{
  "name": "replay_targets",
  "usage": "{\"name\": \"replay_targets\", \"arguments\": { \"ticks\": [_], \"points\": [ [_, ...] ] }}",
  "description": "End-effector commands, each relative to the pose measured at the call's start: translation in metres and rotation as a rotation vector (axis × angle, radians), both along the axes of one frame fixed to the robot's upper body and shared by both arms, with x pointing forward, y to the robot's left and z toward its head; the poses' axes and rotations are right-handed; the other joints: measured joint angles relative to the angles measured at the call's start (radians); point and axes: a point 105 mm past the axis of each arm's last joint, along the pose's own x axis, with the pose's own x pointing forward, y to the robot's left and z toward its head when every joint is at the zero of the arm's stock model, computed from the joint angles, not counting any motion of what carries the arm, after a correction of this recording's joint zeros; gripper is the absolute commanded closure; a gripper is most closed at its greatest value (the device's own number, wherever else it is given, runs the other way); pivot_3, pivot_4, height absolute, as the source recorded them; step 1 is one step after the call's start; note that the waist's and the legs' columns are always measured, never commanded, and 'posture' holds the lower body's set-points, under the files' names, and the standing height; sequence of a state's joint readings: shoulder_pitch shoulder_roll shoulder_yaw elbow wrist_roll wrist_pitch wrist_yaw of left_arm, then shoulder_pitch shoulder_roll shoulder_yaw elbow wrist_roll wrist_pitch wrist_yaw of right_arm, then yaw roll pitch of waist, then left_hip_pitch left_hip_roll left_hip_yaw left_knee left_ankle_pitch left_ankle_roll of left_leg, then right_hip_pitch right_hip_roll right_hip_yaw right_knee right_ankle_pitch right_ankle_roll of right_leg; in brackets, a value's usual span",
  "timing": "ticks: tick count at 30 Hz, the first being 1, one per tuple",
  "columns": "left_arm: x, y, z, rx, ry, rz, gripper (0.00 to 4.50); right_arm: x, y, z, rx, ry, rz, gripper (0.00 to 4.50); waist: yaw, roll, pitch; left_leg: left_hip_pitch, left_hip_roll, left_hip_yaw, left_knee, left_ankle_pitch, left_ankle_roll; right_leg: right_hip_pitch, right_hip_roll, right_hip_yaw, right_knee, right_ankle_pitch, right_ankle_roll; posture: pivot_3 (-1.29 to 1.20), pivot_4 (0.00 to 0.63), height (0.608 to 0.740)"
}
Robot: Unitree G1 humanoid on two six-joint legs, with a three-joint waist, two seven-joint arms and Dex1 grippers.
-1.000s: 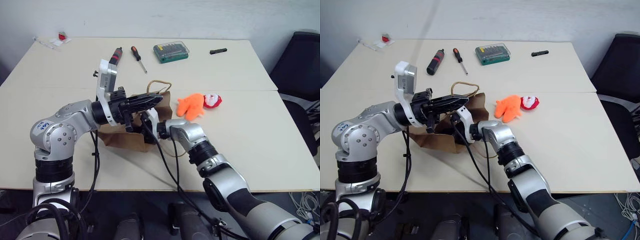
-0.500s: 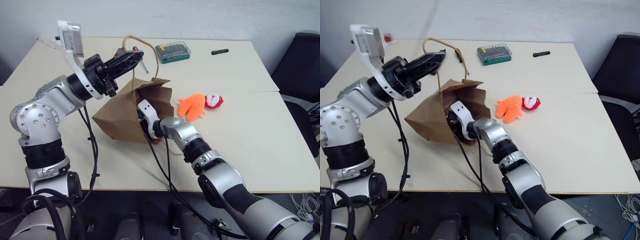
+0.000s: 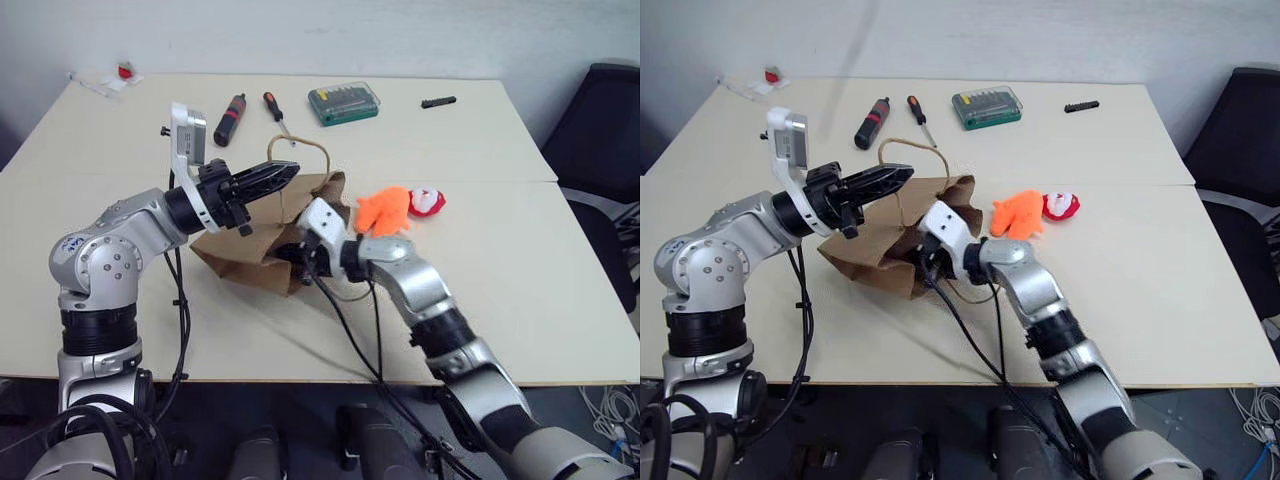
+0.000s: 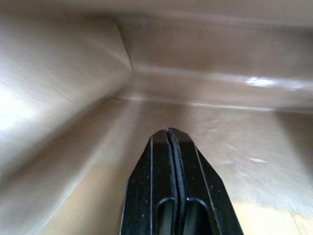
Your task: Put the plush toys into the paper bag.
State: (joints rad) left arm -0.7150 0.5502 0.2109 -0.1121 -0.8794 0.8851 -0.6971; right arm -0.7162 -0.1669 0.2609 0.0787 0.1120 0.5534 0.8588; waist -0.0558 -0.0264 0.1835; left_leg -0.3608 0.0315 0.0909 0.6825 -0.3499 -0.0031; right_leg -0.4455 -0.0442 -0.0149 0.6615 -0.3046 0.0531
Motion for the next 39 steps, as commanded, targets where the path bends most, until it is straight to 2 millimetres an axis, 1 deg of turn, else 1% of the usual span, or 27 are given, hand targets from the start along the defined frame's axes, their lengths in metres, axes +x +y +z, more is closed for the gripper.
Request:
{"name": "replay_targets", "arguments": {
  "ticks": [1,3,5,6,7,8,10,12,14,17,20,22,24,27,30,33,36,37,39],
  "points": [
    [-0.006,0.006,0.003,0.023,-0.039,0.0,4.5,-0.02,-0.031,0.027,0.118,0.017,-0.049,4.47,0.002,0.0,0.0,0.0,0.0,0.0,0.0,0.0,0.0,0.0,0.0,0.0,0.0,0.0,0.0,0.0,0.15,0.74],
    [-0.007,0.009,0.002,0.025,-0.033,0.001,4.5,-0.029,-0.059,0.029,0.135,0.043,-0.117,4.47,0.008,0.0,0.0,0.0,0.0,0.0,0.0,0.0,0.0,0.0,0.0,0.0,0.0,0.0,0.0,0.0,0.15,0.74],
    [-0.007,0.01,0.001,0.032,-0.025,0.0,4.5,-0.037,-0.096,0.024,0.135,0.082,-0.238,4.47,0.018,0.0,0.0,0.0,0.0,0.0,0.0,0.0,0.0,0.0,0.0,0.0,-0.001,0.0,0.0,0.0,0.15,0.74],
    [-0.007,0.011,0.0,0.035,-0.023,-0.001,4.5,-0.041,-0.108,0.022,0.137,0.101,-0.282,4.47,0.025,0.0,0.0,0.0,0.0,0.0,0.0,0.0,0.001,0.001,0.0,0.0,-0.002,0.0,0.0,0.0,0.15,0.74],
    [-0.007,0.011,-0.001,0.041,-0.021,-0.004,4.5,-0.043,-0.126,0.022,0.169,0.129,-0.358,4.47,0.028,0.0,0.0,0.0,0.0,-0.001,0.0,-0.001,0.001,0.001,0.0,0.0,-0.003,0.0,0.0,0.0,0.15,0.74],
    [-0.008,0.012,-0.001,0.045,-0.02,-0.006,4.5,-0.045,-0.137,0.022,0.192,0.148,-0.407,4.47,0.029,0.0,0.0,0.0,-0.001,0.0,0.0,-0.001,0.001,0.001,0.0,0.0,-0.004,0.0,0.0,0.0,0.15,0.74],
    [-0.009,0.013,-0.002,0.051,-0.019,-0.01,4.5,-0.041,-0.17,0.024,0.31,0.212,-0.579,4.12,0.028,0.0,0.0,0.001,-0.001,0.0,0.0,-0.001,0.001,0.001,0.0,0.001,-0.004,0.0,0.0,0.0,0.15,0.74],
    [-0.009,0.012,-0.002,0.052,-0.02,-0.011,4.5,-0.035,-0.189,0.021,0.382,0.255,-0.69,3.59,0.025,0.0,0.0,0.001,-0.001,0.001,0.0,0.0,0.001,0.001,0.0,0.002,-0.003,0.0,0.0,0.0,0.15,0.74],
    [-0.009,0.012,-0.002,0.053,-0.02,-0.011,4.5,-0.027,-0.194,0.017,0.411,0.28,-0.739,2.85,0.024,0.0,0.0,0.003,-0.001,0.001,0.0,0.0,0.001,0.001,0.0,0.002,-0.002,0.0,0.0,0.0,0.15,0.74],
    [-0.008,0.012,-0.001,0.054,-0.023,-0.009,4.5,-0.013,-0.189,0.013,0.435,0.313,-0.761,1.77,0.019,0.0,0.0,0.003,-0.001,0.002,0.0,0.0,0.0,0.001,0.001,0.003,-0.002,0.0,-0.001,0.0,0.15,0.74],
    [-0.007,0.012,0.0,0.054,-0.03,0.002,4.5,0.012,-0.18,0.009,0.454,0.329,-0.775,0.65,0.019,0.0,0.0,0.003,-0.001,0.002,-0.001,0.0,0.0,0.001,0.001,0.003,-0.002,0.0,-0.001,0.0,0.15,0.74],
    [-0.006,0.013,0.001,0.054,-0.035,0.008,4.5,0.027,-0.176,0.007,0.458,0.319,-0.795,0.02,0.02,0.0,0.0,0.003,-0.001,0.003,-0.001,0.0,0.001,0.001,0.001,0.003,-0.002,0.0,-0.001,0.0,0.15,0.74],
    [-0.006,0.015,0.002,0.053,-0.04,0.017,4.5,0.044,-0.173,0.003,0.465,0.328,-0.836,0.02,0.021,0.0,0.0,0.003,-0.001,0.002,-0.001,0.0,0.001,0.001,0.001,0.003,-0.002,0.0,-0.001,0.0,0.15,0.74],
    [-0.006,0.018,0.004,0.05,-0.048,0.035,4.5,0.07,-0.163,-0.006,0.488,0.391,-0.884,0.02,0.017,0.0,0.0,0.003,-0.001,0.003,-0.001,0.001,0.001,0.001,0.0,0.003,-0.002,0.0,-0.001,0.0,0.15,0.74],
    [-0.006,0.02,0.005,0.048,-0.054,0.047,4.5,0.087,-0.159,-0.01,0.507,0.386,-0.933,0.02,0.013,0.001,0.0,0.002,-0.001,0.002,-0.001,0.001,0.001,0.001,0.001,0.003,-0.002,0.0,-0.001,0.0,0.15,0.74],
    [-0.007,0.021,0.006,0.047,-0.058,0.054,4.5,0.091,-0.151,-0.008,0.557,0.391,-0.907,0.65,0.009,0.001,0.0,0.002,-0.001,0.002,-0.002,0.001,0.001,0.001,0.0,0.003,0.0,0.0,-0.001,0.0,0.15,0.74],
    [-0.007,0.021,0.006,0.046,-0.06,0.058,4.5,0.088,-0.146,-0.002,0.579,0.373,-0.864,1.68,0.006,0.001,0.0,0.001,-0.001,0.002,-0.002,0.0,0.001,0.001,0.0,0.002,-0.001,0.0,0.0,0.0,0.15,0.74],
    [-0.007,0.021,0.006,0.046,-0.06,0.059,4.5,0.085,-0.145,0.0,0.584,0.367,-0.846,1.97,0.004,0.001,0.0,0.001,0.0,0.002,-0.002,0.0,0.001,0.001,0.0,0.002,-0.001,0.0,0.0,0.0,0.15,0.74],
    [-0.008,0.021,0.005,0.047,-0.06,0.06,4.5,0.077,-0.145,0.004,0.586,0.348,-0.812,2.7,0.003,0.001,0.0,0.001,0.0,0.001,-0.002,0.0,0.001,0.001,0.0,0.002,-0.001,0.0,0.0,0.0,0.15,0.74]
  ]
}}
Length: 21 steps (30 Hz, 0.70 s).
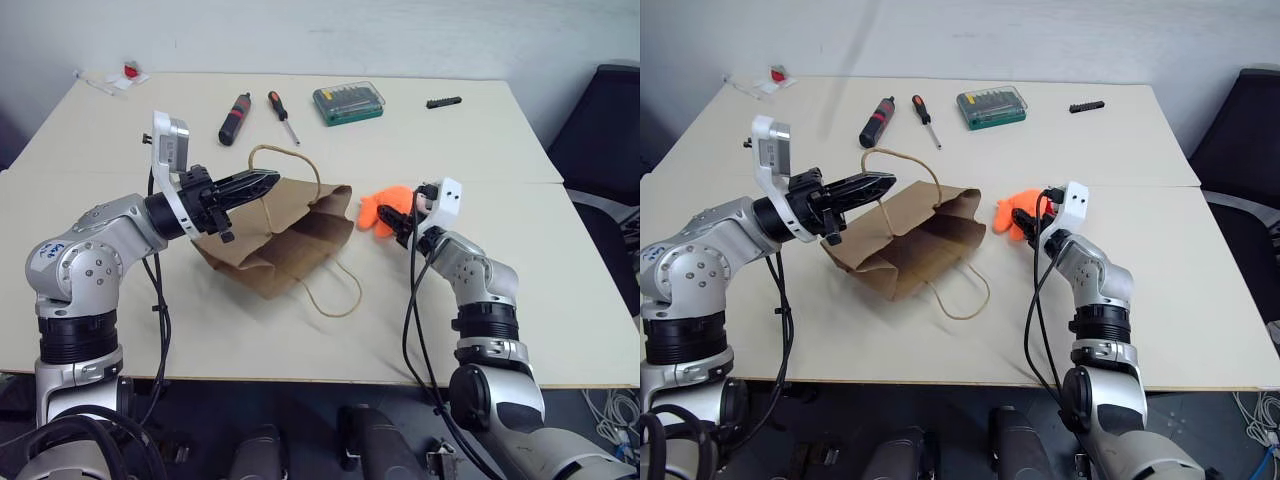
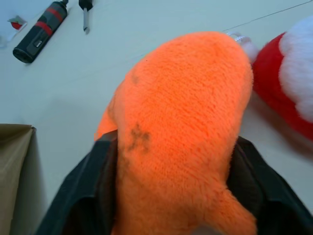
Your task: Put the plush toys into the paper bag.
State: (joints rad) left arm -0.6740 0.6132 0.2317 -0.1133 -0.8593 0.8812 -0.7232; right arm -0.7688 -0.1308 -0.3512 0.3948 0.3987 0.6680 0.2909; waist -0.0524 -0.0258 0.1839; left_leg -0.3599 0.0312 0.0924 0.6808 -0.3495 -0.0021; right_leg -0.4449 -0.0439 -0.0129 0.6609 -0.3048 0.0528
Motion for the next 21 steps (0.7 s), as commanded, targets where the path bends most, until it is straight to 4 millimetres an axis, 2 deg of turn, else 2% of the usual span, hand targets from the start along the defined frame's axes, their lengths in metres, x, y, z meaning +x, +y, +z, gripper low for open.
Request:
{"name": "replay_targets", "arguments": {
  "ticks": [1,4,6,8,10,12,14,21],
  "points": [
    [-0.007,0.002,0.012,0.002,-0.067,0.005,4.5,-0.015,0.001,0.024,0.008,-0.106,0.056,3.03,-0.001,0.0,0.0,0.0,0.0,0.0,0.0,0.0,0.0,0.0,0.0,0.0,0.0,0.0,0.0,0.0,0.15,0.74],
    [-0.007,0.002,0.011,0.003,-0.065,0.002,4.5,-0.037,-0.012,0.042,0.01,-0.167,0.075,3.93,0.0,0.0,0.0,0.0,0.0,0.0,-0.001,0.0,0.0,0.0,0.0,0.0,0.0,0.0,0.0,0.0,0.15,0.74],
    [-0.007,0.001,0.011,0.002,-0.064,-0.002,4.5,-0.058,-0.023,0.059,0.003,-0.216,0.108,4.29,0.004,0.001,0.0,0.0,0.0,0.0,-0.001,0.0,0.0,0.0,0.0,0.0,0.0,0.0,0.0,0.0,0.15,0.74],
    [-0.007,-0.001,0.011,-0.001,-0.062,-0.007,4.5,-0.083,-0.027,0.073,-0.024,-0.259,0.188,4.34,0.011,0.001,0.001,-0.001,0.0,-0.001,0.0,0.0,0.0,0.0,0.0,0.0,-0.001,0.0,0.0,0.0,0.15,0.74],
    [-0.006,-0.002,0.011,-0.004,-0.06,-0.013,4.5,-0.101,-0.024,0.078,-0.046,-0.267,0.258,4.34,0.018,0.001,0.001,-0.001,0.0,-0.001,-0.001,0.0,0.0,0.0,0.0,-0.001,-0.001,0.0,0.0,0.0,0.15,0.74],
    [-0.006,-0.005,0.011,-0.005,-0.059,-0.028,4.5,-0.12,-0.011,0.079,-0.083,-0.262,0.368,4.34,0.016,0.001,0.001,0.0,0.0,0.0,-0.001,0.0,0.0,0.0,0.0,0.0,-0.003,0.0,0.0,0.0,0.15,0.74],
    [-0.005,-0.008,0.012,-0.007,-0.061,-0.045,4.5,-0.13,0.004,0.073,-0.132,-0.244,0.447,4.34,0.016,0.001,0.001,0.001,0.0,0.0,-0.001,0.0,0.0,0.0,0.0,0.0,-0.003,0.0,0.0,0.0,0.15,0.74],
    [-0.002,-0.019,0.018,-0.007,-0.074,-0.088,4.5,-0.128,0.071,0.055,-0.3,-0.256,0.665,4.34,0.018,0.001,0.001,0.001,0.0,0.0,0.0,0.0,0.0,0.0,0.0,0.001,-0.003,0.0,0.0,0.0,0.15,0.74]
  ]
}}
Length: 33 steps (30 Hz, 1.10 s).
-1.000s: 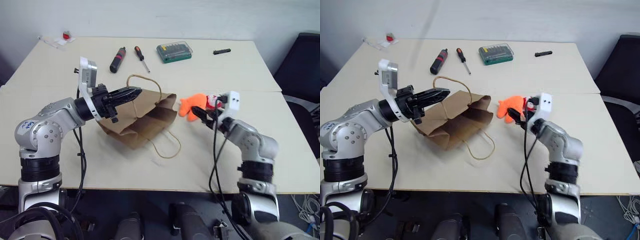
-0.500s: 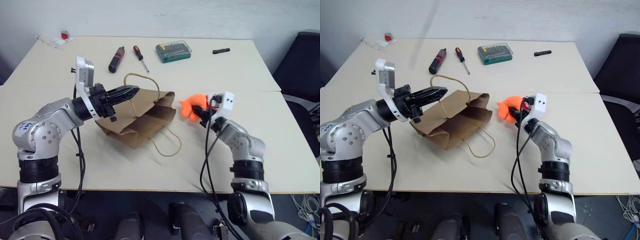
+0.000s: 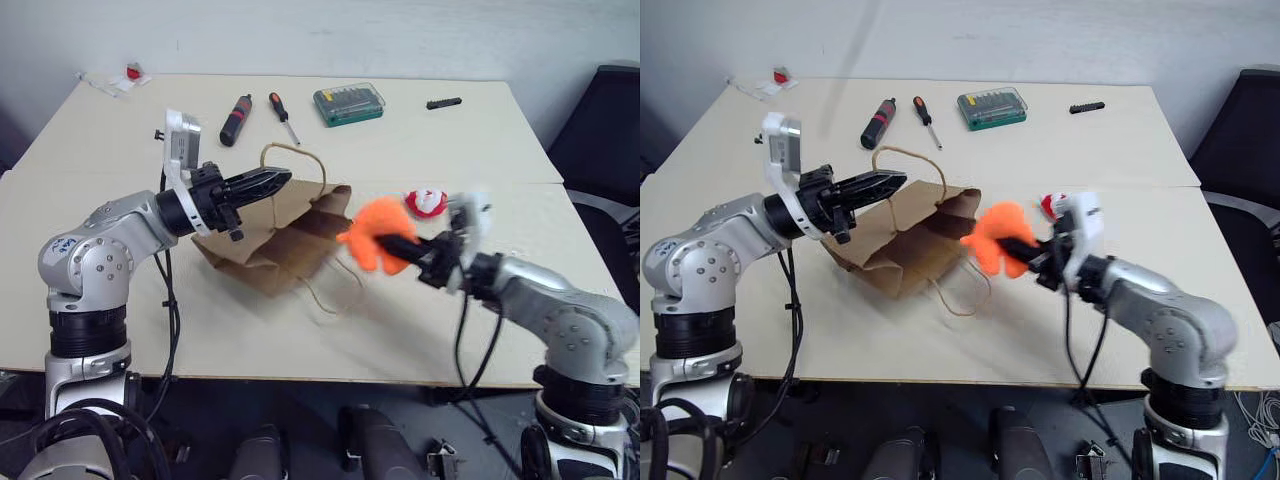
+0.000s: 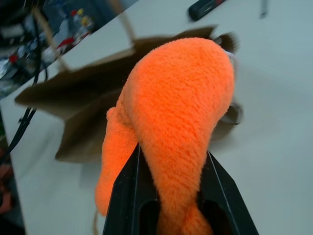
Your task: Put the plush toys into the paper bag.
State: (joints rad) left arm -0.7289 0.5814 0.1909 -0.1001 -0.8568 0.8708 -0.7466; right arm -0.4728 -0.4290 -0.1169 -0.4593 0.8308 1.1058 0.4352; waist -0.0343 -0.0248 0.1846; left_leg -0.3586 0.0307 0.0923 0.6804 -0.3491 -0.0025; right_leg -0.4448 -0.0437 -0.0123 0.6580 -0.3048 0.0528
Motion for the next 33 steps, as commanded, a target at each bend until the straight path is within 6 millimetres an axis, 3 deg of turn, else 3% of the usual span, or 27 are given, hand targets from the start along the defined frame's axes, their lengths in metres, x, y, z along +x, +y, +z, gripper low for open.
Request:
{"name": "replay_targets", "arguments": {
  "ticks": [1,14,21,28,31,32,33],
  "points": [
    [-0.002,-0.002,0.01,-0.001,-0.045,-0.021,4.5,0.004,0.029,0.004,-0.074,-0.089,0.089,4.34,0.0,0.0,0.0,0.0,0.0,0.0,0.0,0.0,0.0,0.0,0.0,0.0,0.0,0.0,0.0,0.0,0.15,0.74],
    [-0.009,-0.013,0.002,0.023,-0.037,-0.083,4.5,0.056,0.095,-0.01,-0.135,0.003,0.195,4.34,-0.001,0.0,0.0,-0.002,0.001,-0.001,0.001,0.0,0.001,0.0,0.0,-0.001,0.001,0.0,0.0,0.0,0.15,0.74],
    [-0.006,-0.007,0.0,0.024,-0.041,-0.044,4.5,0.092,0.118,-0.007,-0.012,0.043,0.048,4.34,-0.019,0.0,0.0,-0.002,0.001,-0.001,0.0,0.0,0.001,0.0,0.0,-0.002,0.002,0.0,0.0,0.0,0.15,0.74],
    [0.005,0.01,0.007,0.006,-0.068,0.047,4.5,0.073,0.108,0.004,0.053,0.008,0.079,1.96,-0.02,0.0,0.0,-0.009,0.001,-0.004,0.002,0.0,0.001,-0.005,-0.001,-0.005,0.001,0.0,0.0,0.0,0.15,0.74],
    [0.008,0.013,0.009,-0.003,-0.075,0.066,4.5,0.058,0.09,0.006,0.019,-0.035,0.093,0.89,-0.017,0.0,0.0,-0.011,0.0,-0.005,0.002,0.0,0.001,-0.006,-0.002,-0.006,0.001,0.0,0.0,0.0,0.15,0.74],
    [0.008,0.013,0.01,-0.005,-0.075,0.069,4.5,0.052,0.072,0.01,-0.036,-0.106,0.069,0.54,-0.016,0.0,0.0,-0.012,0.0,-0.005,0.002,0.0,0.001,-0.006,-0.002,-0.006,0.001,0.0,0.0,0.0,0.15,0.74],
    [0.007,0.014,0.01,-0.005,-0.076,0.069,4.5,0.045,0.052,0.016,-0.063,-0.144,0.036,0.54,-0.01,0.0,0.0,-0.012,0.0,-0.005,0.002,-0.001,0.001,-0.005,-0.003,-0.006,0.001,0.0,0.0,0.0,0.15,0.74]
  ]
}}
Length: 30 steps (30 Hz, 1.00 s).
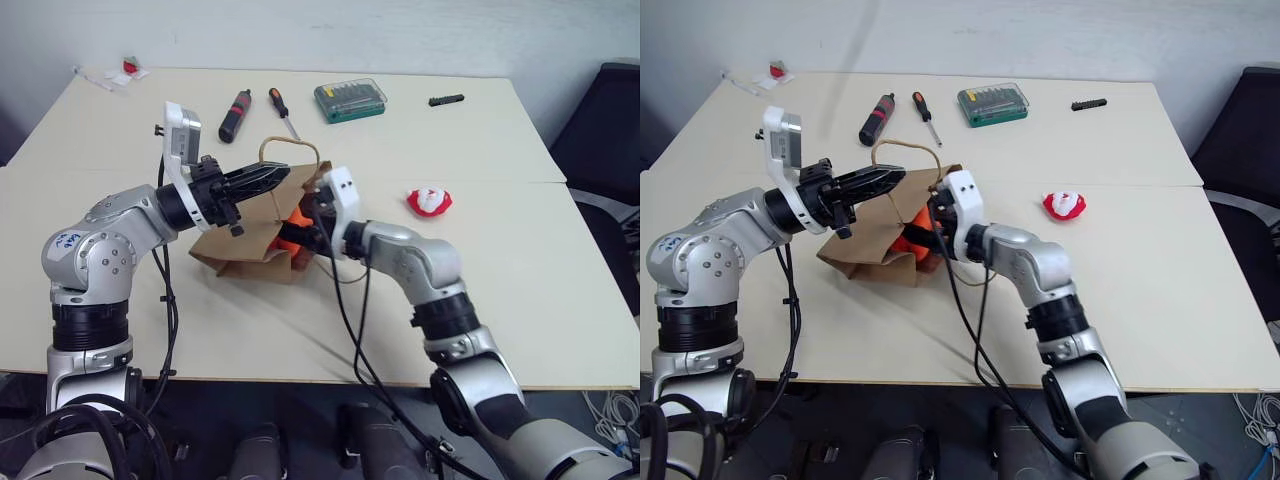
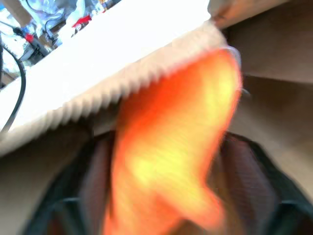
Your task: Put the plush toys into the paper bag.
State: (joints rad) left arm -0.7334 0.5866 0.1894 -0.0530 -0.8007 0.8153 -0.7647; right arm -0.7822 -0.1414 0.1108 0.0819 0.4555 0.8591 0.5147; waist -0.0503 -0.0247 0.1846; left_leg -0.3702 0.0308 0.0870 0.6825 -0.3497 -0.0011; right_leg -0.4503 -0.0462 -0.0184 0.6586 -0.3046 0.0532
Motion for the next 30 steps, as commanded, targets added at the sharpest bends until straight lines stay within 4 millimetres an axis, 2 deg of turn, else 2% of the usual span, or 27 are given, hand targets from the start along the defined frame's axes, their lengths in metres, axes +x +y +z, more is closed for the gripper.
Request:
{"name": "replay_targets", "arguments": {
  "ticks": [1,4,5,6,9,11,12,15,19,24,27,30],
  "points": [
    [-0.003,0.006,0.012,-0.012,-0.054,0.016,4.5,-0.027,-0.047,0.034,-0.049,-0.177,-0.032,0.54,0.014,0.0,0.0,0.0,0.0,0.0,0.0,0.0,0.0,0.0,0.0,0.0,0.0,0.0,0.0,0.0,0.15,0.74],
    [-0.006,0.007,0.012,-0.009,-0.055,0.015,4.5,-0.044,-0.104,0.037,-0.094,-0.178,-0.151,0.54,0.023,0.0,0.0,-0.001,0.0,-0.001,0.0,0.0,0.001,0.0,0.0,0.0,-0.001,0.0,0.0,0.0,0.15,0.74],
    [-0.007,0.008,0.013,-0.008,-0.056,0.015,4.5,-0.045,-0.125,0.034,-0.131,-0.173,-0.223,0.54,0.023,0.0,0.0,0.0,0.0,-0.001,0.0,0.0,0.001,0.001,0.0,-0.001,-0.001,0.0,0.0,0.0,0.15,0.74],
    [-0.007,0.008,0.013,-0.007,-0.056,0.015,4.5,-0.046,-0.139,0.032,-0.156,-0.169,-0.27,0.54,0.024,0.0,0.0,0.001,0.0,-0.001,0.0,0.0,0.001,0.001,0.0,-0.001,-0.001,0.0,0.0,0.0,0.15,0.74],
    [-0.009,0.007,0.014,-0.01,-0.059,0.014,4.5,-0.029,-0.189,0.027,-0.167,-0.145,-0.52,0.54,0.016,0.0,0.0,0.004,-0.001,0.001,0.0,0.0,0.0,0.003,0.0,0.001,-0.004,0.0,0.0,0.0,0.15,0.74],
    [-0.01,0.007,0.015,-0.011,-0.059,0.013,4.5,-0.009,-0.213,0.026,-0.141,-0.149,-0.681,0.54,0.013,0.0,0.0,0.008,-0.001,0.004,0.0,0.0,0.0,0.004,0.001,0.004,-0.002,0.0,0.0,0.0,0.15,0.74],
    [-0.011,0.006,0.015,-0.011,-0.06,0.012,4.5,0.001,-0.219,0.026,-0.119,-0.151,-0.734,0.54,0.011,0.0,0.0,0.009,0.0,0.005,0.0,0.0,-0.001,0.004,0.002,0.005,-0.001,0.0,0.0,0.0,0.15,0.74],
    [-0.011,0.007,0.015,-0.009,-0.06,0.014,4.5,0.029,-0.219,0.023,-0.094,-0.161,-0.801,0.54,0.003,0.0,0.0,0.012,0.0,0.007,-0.001,0.001,-0.001,0.005,0.003,0.007,0.001,0.0,0.0,0.0,0.15,0.74],
    [-0.01,0.009,0.017,-0.006,-0.061,0.019,4.5,0.063,-0.207,0.016,-0.067,-0.136,-0.826,0.54,-0.003,0.0,0.0,0.011,0.0,0.007,-0.002,0.001,-0.002,0.004,0.003,0.007,0.0,0.0,0.0,0.0,0.15,0.74],
    [-0.01,0.009,0.016,-0.001,-0.063,0.022,4.5,0.091,-0.192,0.002,-0.006,-0.063,-0.848,0.54,-0.006,0.0,0.0,0.01,0.0,0.007,-0.003,0.001,-0.002,0.004,0.003,0.007,0.001,0.0,0.0,0.0,0.15,0.74],
    [-0.011,0.008,0.016,0.001,-0.064,0.022,4.5,0.097,-0.184,-0.014,-0.049,-0.031,-0.835,1.11,-0.006,0.0,0.0,0.01,0.0,0.006,-0.003,0.001,-0.002,0.004,0.003,0.006,0.001,0.0,0.0,0.0,0.15,0.74],
    [-0.012,0.01,0.018,-0.002,-0.067,0.029,4.5,0.098,-0.181,-0.021,-0.066,-0.027,-0.828,2.09,-0.006,0.0,0.0,0.01,0.0,0.006,-0.002,0.001,-0.002,0.004,0.003,0.006,0.001,0.0,0.0,0.0,0.15,0.74]
  ]
}}
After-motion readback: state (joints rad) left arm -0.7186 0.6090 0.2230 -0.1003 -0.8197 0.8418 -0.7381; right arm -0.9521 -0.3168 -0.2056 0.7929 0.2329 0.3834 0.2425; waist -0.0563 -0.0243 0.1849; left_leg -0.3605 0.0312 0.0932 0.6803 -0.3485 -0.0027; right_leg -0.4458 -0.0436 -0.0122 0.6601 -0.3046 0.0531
